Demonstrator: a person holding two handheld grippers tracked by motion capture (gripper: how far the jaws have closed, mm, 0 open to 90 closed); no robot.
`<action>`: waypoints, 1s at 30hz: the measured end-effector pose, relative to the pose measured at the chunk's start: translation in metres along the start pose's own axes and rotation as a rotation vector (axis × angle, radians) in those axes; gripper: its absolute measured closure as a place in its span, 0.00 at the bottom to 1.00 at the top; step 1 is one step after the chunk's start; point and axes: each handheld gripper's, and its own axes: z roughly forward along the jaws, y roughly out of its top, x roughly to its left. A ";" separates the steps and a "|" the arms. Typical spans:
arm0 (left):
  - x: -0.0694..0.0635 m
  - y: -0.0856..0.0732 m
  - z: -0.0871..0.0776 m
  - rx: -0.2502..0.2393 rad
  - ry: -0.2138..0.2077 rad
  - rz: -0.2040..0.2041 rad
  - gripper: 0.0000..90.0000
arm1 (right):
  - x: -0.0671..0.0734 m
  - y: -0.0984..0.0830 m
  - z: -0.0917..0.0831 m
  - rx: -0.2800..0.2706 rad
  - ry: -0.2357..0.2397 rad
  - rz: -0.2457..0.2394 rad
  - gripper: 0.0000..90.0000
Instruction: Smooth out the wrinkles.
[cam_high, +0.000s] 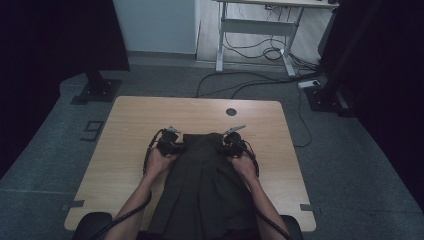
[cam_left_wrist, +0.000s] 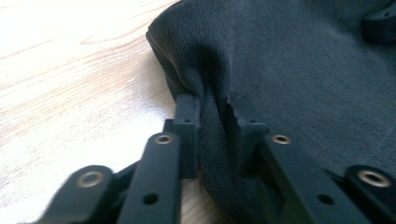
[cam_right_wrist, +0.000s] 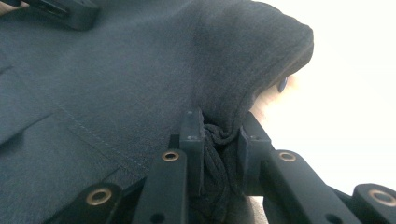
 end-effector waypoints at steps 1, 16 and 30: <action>-0.001 0.001 0.000 0.001 0.004 0.014 0.87 | 0.000 0.001 -0.002 -0.007 0.006 -0.004 0.84; 0.003 0.069 -0.065 -0.247 0.081 0.172 0.88 | -0.013 0.059 -0.049 -0.156 -0.042 -0.061 0.85; -0.030 0.037 -0.109 -0.393 0.136 0.340 0.88 | 0.024 0.047 -0.101 -0.324 -0.044 -0.190 0.85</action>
